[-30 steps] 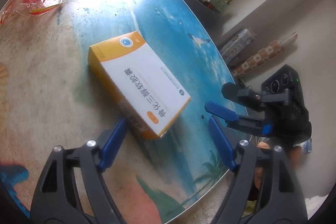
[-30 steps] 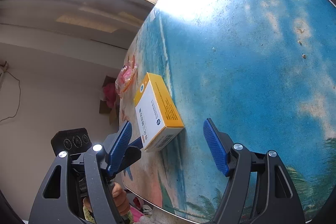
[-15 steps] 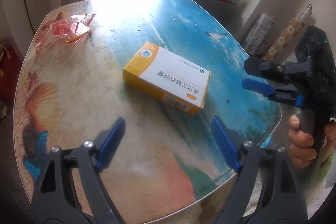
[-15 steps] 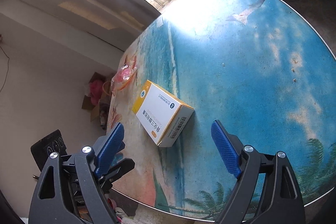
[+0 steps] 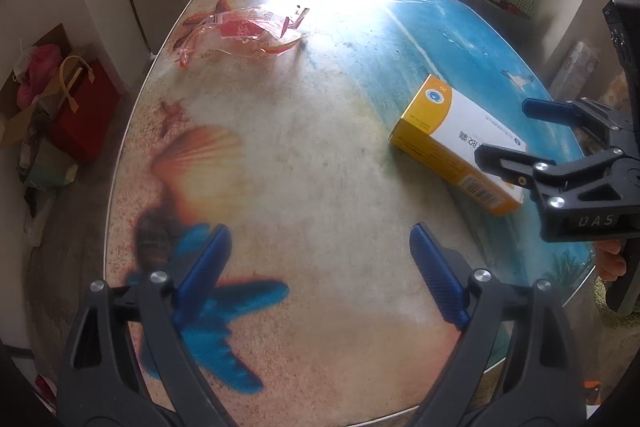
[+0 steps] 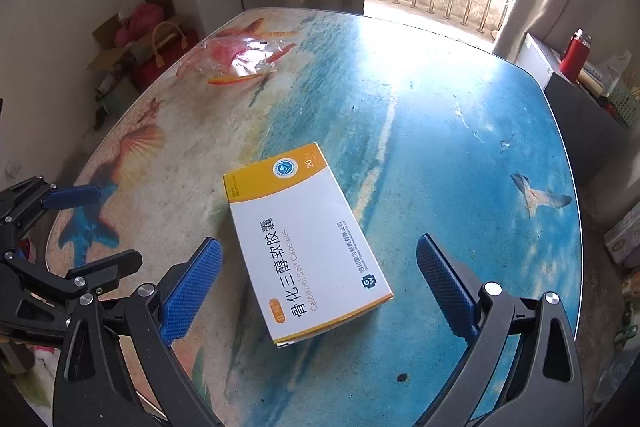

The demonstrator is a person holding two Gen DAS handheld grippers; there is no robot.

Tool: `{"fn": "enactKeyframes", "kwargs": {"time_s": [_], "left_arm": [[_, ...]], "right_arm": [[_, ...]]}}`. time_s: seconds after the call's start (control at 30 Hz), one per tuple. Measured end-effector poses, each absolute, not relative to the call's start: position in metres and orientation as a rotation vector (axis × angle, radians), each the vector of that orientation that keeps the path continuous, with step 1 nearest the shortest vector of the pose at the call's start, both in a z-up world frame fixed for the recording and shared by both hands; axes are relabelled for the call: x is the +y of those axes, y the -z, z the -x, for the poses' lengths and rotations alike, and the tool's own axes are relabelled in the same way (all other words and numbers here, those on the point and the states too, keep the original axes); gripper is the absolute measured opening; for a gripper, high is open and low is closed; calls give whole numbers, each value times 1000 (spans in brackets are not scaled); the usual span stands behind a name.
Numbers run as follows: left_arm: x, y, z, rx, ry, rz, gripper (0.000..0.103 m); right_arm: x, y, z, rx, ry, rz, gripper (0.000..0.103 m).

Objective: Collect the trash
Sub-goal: 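Close the right tool on the yellow box while the left tool closes on the clear bag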

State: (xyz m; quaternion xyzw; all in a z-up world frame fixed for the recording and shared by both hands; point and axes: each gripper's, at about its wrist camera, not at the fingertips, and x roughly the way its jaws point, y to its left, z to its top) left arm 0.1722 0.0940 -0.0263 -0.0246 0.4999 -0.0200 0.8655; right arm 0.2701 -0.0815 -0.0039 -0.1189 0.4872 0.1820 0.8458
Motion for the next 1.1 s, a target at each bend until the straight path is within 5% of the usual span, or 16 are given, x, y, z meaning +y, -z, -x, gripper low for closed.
{"fn": "enactKeyframes", "kwargs": {"time_s": [0.47, 0.6, 1.1], "left_arm": [[124, 24, -184, 1005, 36, 85, 87], [139, 8, -195, 911, 87, 127, 87], [148, -26, -324, 737, 63, 36, 87]], "right_arm": [[-57, 36, -299, 1148, -348, 278, 94], [-67, 39, -296, 1162, -305, 192, 80], [-116, 39, -258, 1139, -144, 17, 78]]}}
